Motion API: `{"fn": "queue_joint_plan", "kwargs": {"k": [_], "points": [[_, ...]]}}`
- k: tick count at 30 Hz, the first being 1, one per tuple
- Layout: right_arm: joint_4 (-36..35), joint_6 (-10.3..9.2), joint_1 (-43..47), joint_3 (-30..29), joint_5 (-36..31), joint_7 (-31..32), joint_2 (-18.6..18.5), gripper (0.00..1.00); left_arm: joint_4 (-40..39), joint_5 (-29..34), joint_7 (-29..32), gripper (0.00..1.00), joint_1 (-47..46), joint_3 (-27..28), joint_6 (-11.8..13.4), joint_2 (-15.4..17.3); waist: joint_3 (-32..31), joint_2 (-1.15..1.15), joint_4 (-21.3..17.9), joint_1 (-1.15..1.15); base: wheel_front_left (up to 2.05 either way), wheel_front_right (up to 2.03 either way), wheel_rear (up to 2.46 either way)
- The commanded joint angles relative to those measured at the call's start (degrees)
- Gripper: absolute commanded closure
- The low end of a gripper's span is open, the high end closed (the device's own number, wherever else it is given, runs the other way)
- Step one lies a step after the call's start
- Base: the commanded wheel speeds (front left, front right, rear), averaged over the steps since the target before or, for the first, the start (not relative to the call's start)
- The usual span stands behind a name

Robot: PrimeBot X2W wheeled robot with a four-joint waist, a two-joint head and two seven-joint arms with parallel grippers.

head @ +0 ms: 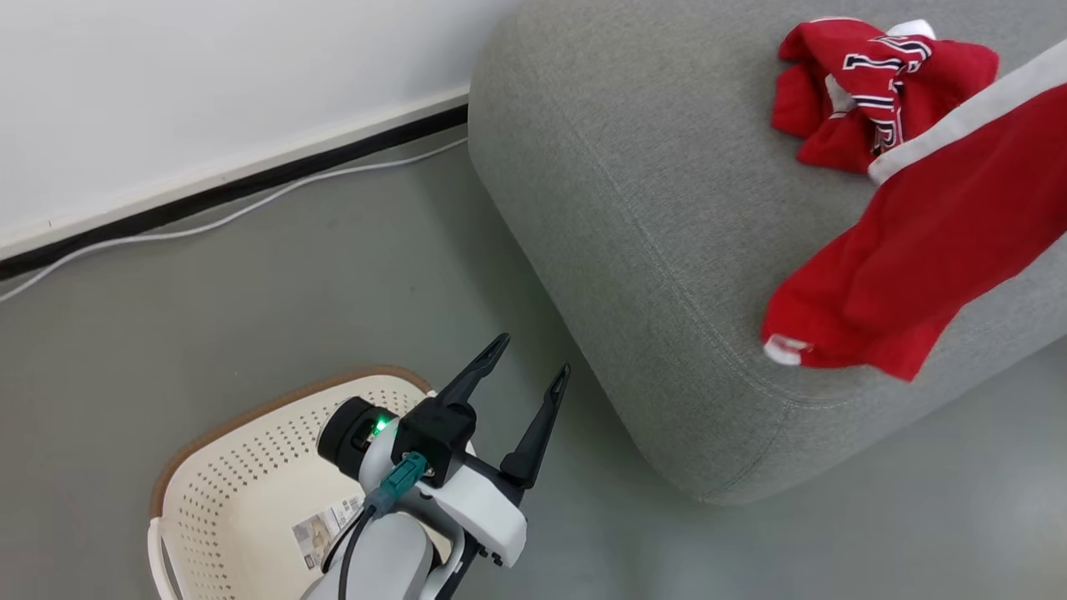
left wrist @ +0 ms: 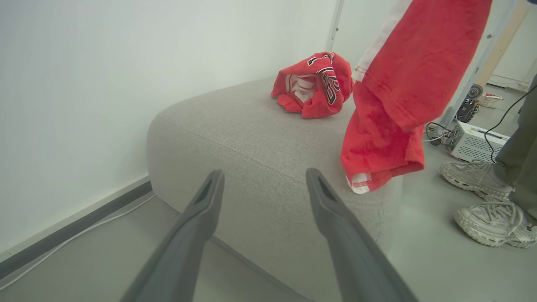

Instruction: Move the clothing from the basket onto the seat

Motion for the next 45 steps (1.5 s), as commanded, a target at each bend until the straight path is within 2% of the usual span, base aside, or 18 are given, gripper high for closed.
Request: {"fn": "queue_joint_plan", "kwargs": {"k": [1, 4, 10, 17, 25, 32, 38, 45], "points": [[-0.2, 0.19, -2.4, -0.1, -1.6, -0.3, -2.9, 1.00, -0.8, 0.2, -0.3, 0.00, -2.9, 0.8, 0.6, 0.0, 2.6, 0.00, 1.8, 0.00, 0.00, 0.00, 0.00], [1.6, 0.19, -6.6, 0.2, -5.7, -0.3, -6.4, 1.00, 0.0, 0.3, -0.3, 0.00, -4.7, -0.6, 1.1, 0.0, 4.9, 0.00, 2.9, 0.00, 0.00, 0.00, 0.00], [6.7, 0.19, -15.5, -1.5, -9.5, -0.3, -11.3, 1.00, 1.4, -0.2, -0.3, 0.00, -8.3, -3.9, 2.2, 0.0, 9.2, 0.00, 5.0, 0.00, 0.00, 0.00, 0.00], [15.4, 0.19, -25.9, -4.2, -14.6, -0.3, -17.8, 1.00, 2.6, -1.6, -0.3, 0.00, -11.9, -8.6, 3.8, 0.0, 13.8, 0.00, 7.5, 0.00, 0.00, 0.00, 0.00], [26.3, 0.19, -37.4, -11.3, -20.2, -0.3, -24.0, 1.00, 4.1, -2.4, -0.3, 0.00, -15.0, -12.2, 5.9, 0.0, 19.3, 0.00, 10.3, 0.00, 0.00, 0.00, 0.00], [32.2, 0.19, -40.8, -16.3, -24.1, -0.3, -25.3, 1.00, 4.2, -4.0, -0.3, 0.00, -16.8, -15.2, 7.4, 0.0, 23.1, 0.00, 12.4, 0.00, 0.00, 0.00, 0.00], [39.4, 0.19, -38.6, -17.8, -23.7, -0.3, -22.2, 1.00, 4.9, -4.5, -0.3, 0.00, -18.0, -18.0, 9.2, 0.0, 25.9, 0.00, 15.0, 0.00, 0.00, 0.00, 0.00], [41.7, 0.19, -31.4, -13.5, -18.9, -0.3, -17.6, 1.00, 3.4, -5.6, -0.3, 0.00, -17.4, -18.0, 10.6, 0.0, 25.1, 0.00, 17.5, 0.00, 0.00, 0.00, 0.00]]}}
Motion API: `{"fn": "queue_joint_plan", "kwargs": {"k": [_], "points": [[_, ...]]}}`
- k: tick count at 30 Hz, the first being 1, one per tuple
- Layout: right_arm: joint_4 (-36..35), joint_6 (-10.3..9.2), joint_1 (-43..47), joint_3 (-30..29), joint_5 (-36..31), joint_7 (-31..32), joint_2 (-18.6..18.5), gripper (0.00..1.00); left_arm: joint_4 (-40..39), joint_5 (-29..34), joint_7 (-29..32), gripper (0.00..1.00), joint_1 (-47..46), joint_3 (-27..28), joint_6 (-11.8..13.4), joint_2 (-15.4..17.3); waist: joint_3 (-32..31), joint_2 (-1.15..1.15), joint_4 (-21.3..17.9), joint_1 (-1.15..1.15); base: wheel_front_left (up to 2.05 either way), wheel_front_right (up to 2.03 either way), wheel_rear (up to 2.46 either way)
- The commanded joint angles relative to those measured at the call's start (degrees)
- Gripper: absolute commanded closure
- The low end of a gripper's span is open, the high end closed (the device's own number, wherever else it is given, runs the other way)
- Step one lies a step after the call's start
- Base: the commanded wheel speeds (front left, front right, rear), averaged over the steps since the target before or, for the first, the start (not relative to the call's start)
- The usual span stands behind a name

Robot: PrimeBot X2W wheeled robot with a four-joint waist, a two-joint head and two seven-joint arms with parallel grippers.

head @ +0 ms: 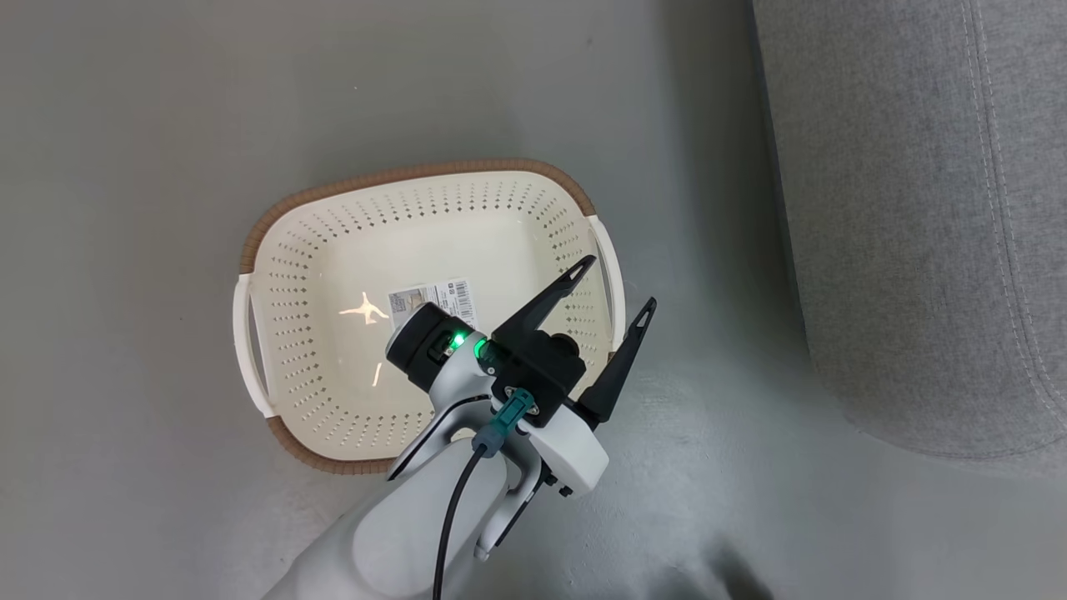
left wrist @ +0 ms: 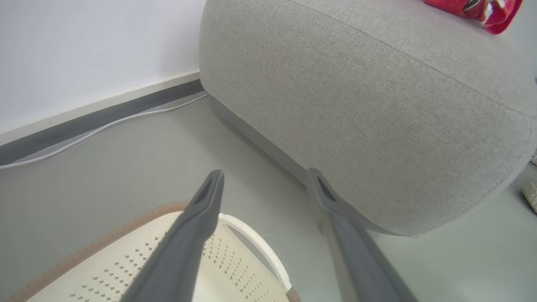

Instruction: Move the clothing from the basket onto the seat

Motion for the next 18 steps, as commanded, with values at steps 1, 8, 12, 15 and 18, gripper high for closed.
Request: {"fn": "queue_joint_plan", "kwargs": {"k": [1, 8, 12, 15, 18], "points": [[-1.5, 0.17, 3.6, 0.8, 1.3, -0.3, -2.1, 1.00, -1.8, -0.8, -0.3, 0.00, 0.1, 1.0, 0.6, -0.2, -0.6, 0.00, 0.3, 0.00, 0.00, 0.00, 0.00], [-6.4, 0.17, 16.4, 7.1, 7.2, -0.3, -0.5, 0.00, -3.9, -1.7, -0.3, 0.00, 1.2, 1.8, 0.7, -0.2, -4.6, 0.00, 1.1, 0.00, 0.00, 0.00, 0.00], [-10.7, 0.17, 22.7, 8.1, 9.0, -0.3, -0.1, 0.00, -4.4, -1.9, -0.3, 0.00, 2.7, 3.1, 0.3, -0.2, -7.4, 0.00, 1.3, 0.00, 0.00, 0.00, 0.00], [-14.2, 0.17, 27.5, 8.5, 9.3, -0.3, 0.5, 0.00, -4.9, -1.9, -0.3, 0.00, 4.3, 4.5, 0.0, -0.2, -9.7, 0.00, 1.6, 0.00, 0.00, 0.00, 0.00], [-18.0, 0.17, 31.6, 8.8, 8.9, -0.3, 1.5, 0.00, -5.5, -1.7, -0.3, 0.00, 6.2, 6.6, -0.1, -0.2, -12.1, 0.00, 2.0, 0.00, 0.00, 0.00, 0.00]]}}
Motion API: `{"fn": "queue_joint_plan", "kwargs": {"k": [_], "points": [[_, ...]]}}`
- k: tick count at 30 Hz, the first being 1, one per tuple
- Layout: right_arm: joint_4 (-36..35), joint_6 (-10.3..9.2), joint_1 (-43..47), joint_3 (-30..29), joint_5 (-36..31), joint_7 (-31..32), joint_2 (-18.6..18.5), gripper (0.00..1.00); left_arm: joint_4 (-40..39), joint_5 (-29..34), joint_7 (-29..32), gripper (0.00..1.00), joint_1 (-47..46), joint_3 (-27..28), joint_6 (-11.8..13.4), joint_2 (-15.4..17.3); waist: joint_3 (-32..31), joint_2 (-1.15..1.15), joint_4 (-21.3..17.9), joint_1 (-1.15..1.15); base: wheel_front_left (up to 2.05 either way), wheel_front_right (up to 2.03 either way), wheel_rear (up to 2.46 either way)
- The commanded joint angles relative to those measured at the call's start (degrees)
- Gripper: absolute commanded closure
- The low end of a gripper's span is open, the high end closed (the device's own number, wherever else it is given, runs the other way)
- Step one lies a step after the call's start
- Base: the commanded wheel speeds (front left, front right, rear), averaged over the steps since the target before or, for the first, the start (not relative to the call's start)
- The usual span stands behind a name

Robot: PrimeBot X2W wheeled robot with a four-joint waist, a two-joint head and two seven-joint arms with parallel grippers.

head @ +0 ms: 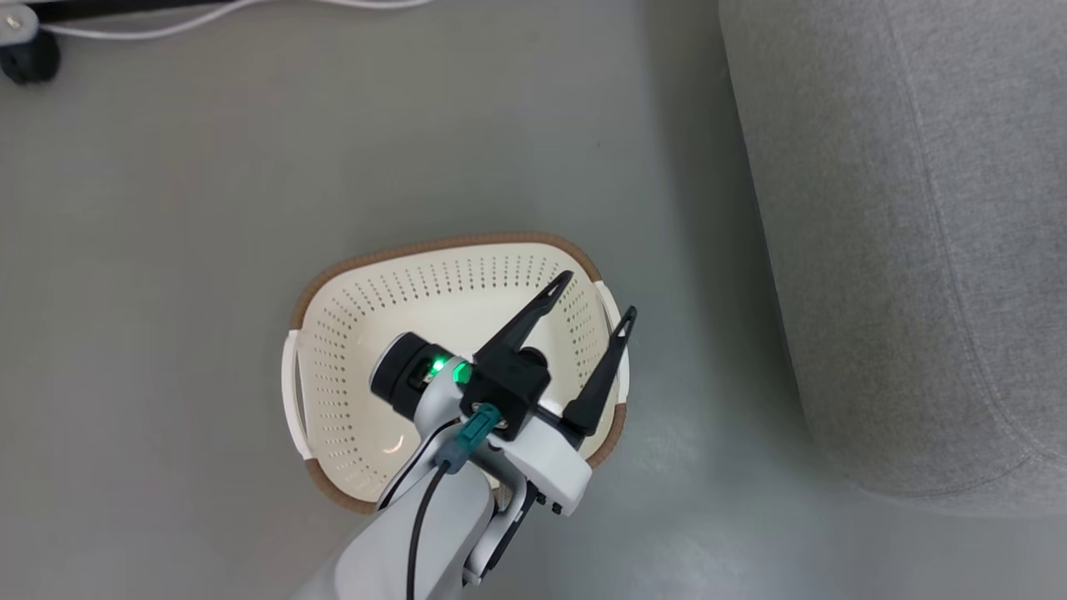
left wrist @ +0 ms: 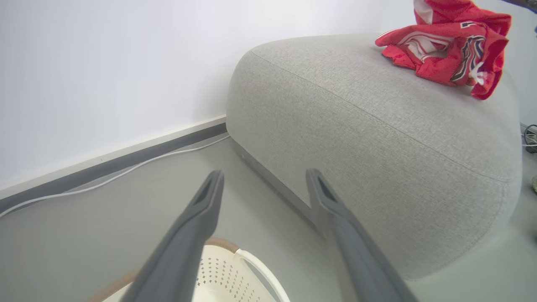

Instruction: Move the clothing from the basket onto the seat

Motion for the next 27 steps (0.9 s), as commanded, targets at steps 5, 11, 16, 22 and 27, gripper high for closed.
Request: {"fn": "queue_joint_plan", "kwargs": {"k": [5, 11, 16, 22, 27], "points": [[-9.3, 0.17, 8.0, 2.5, -2.4, -0.3, 0.2, 0.00, -2.5, 1.4, -0.3, 0.00, 5.3, 6.7, -0.8, 0.0, -6.8, 0.00, 1.2, 0.00, 0.00, 0.00, 0.00], [-15.8, 0.17, 10.8, 4.1, -4.9, -0.3, 2.9, 0.00, -3.4, 3.3, -0.3, 0.00, 9.6, 12.2, -1.3, 0.0, -10.9, 0.00, 2.8, 0.00, 0.00, 0.00, 0.00], [-20.5, 0.17, 13.3, 5.4, -5.8, -0.3, 6.0, 0.00, -4.9, 5.1, -0.3, 0.00, 13.5, 18.5, -1.6, 0.0, -14.2, 0.00, 4.9, 0.00, 0.00, 0.00, 0.00], [-22.5, 0.17, 16.5, 8.4, -5.6, -0.3, 8.1, 0.00, -6.3, 7.3, -0.3, 0.00, 17.0, 24.3, -1.5, 0.0, -17.7, 0.00, 7.7, 0.00, 0.00, 0.00, 0.00], [-22.9, 0.17, 19.7, 8.9, -6.6, -0.3, 10.9, 0.00, -7.0, 8.0, -0.3, 0.00, 19.9, 28.6, -2.1, 0.0, -21.0, 0.00, 9.3, 0.00, 0.00, 0.00, 0.00]]}}
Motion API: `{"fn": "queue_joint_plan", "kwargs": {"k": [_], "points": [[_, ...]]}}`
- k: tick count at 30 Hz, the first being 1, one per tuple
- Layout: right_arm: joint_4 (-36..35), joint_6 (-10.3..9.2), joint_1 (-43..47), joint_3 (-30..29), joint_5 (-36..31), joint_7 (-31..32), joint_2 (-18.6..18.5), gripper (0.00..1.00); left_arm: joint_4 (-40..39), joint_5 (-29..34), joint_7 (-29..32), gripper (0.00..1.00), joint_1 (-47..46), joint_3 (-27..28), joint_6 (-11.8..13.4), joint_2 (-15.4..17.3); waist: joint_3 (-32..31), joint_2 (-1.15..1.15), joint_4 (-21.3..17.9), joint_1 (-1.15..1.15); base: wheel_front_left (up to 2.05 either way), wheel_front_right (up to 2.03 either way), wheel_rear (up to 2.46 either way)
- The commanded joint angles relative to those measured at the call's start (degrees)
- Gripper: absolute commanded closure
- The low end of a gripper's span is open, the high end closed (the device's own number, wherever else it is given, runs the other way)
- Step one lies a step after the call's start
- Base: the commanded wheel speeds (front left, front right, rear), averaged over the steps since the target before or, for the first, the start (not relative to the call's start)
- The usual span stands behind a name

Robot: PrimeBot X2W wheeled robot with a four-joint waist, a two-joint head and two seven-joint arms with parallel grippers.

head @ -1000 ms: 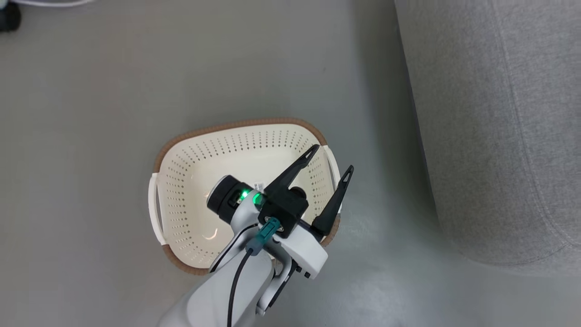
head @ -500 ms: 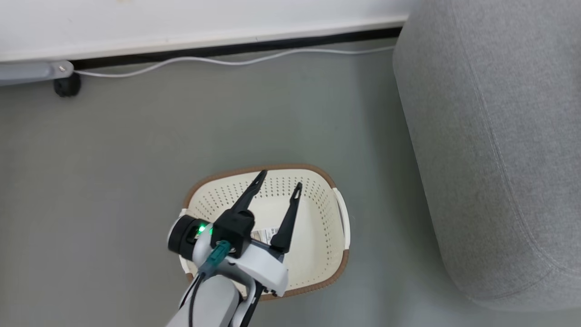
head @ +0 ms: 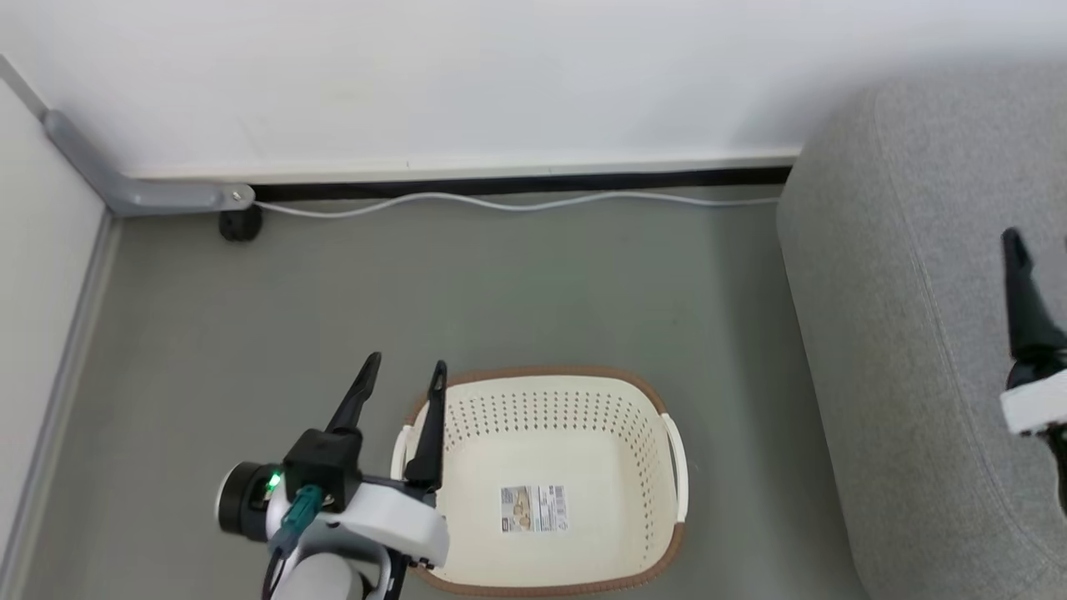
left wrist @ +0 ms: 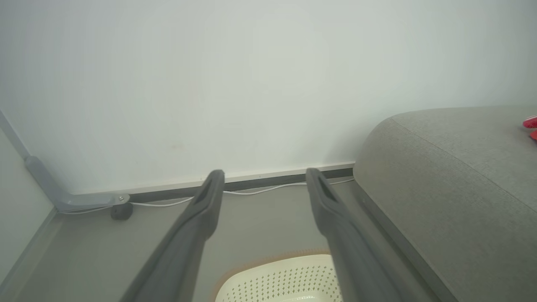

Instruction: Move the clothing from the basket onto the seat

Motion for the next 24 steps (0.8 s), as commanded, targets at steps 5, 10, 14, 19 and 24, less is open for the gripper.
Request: {"fn": "queue_joint_plan", "kwargs": {"k": [5, 10, 14, 19, 24], "points": [[-2.4, 0.17, 5.3, 0.6, -4.3, -0.3, 1.9, 0.00, -2.3, 1.0, -0.3, 0.00, 3.6, 6.5, -1.2, 0.3, -5.2, 0.00, 2.1, 0.00, 0.00, 0.00, 0.00], [-2.7, 0.17, 9.1, -0.1, -8.0, -0.3, 5.7, 0.00, -2.3, 1.2, -0.3, 0.00, 7.2, 10.2, -1.7, 0.3, -7.6, 0.00, 1.8, 0.00, 0.00, 0.00, 0.00], [-2.8, 0.17, 11.7, -0.2, -11.0, -0.3, 7.9, 0.00, -2.7, 1.5, -0.3, 0.00, 9.3, 11.6, -2.3, 0.3, -8.4, 0.00, 1.4, 0.00, 0.00, 0.00, 0.00], [-2.3, 0.17, 14.7, -0.8, -14.7, -0.3, 10.1, 0.00, -2.7, 1.5, -0.3, 0.00, 11.7, 12.9, -2.5, 0.3, -9.3, 0.00, 1.0, 0.00, 0.00, 0.00, 0.00], [-2.0, 0.17, 16.1, -1.1, -16.5, -0.3, 11.5, 0.00, -3.0, 1.1, -0.3, 0.00, 13.0, 13.2, -2.5, 0.3, -9.6, 0.00, 0.9, 0.00, 0.00, 0.00, 0.00]]}}
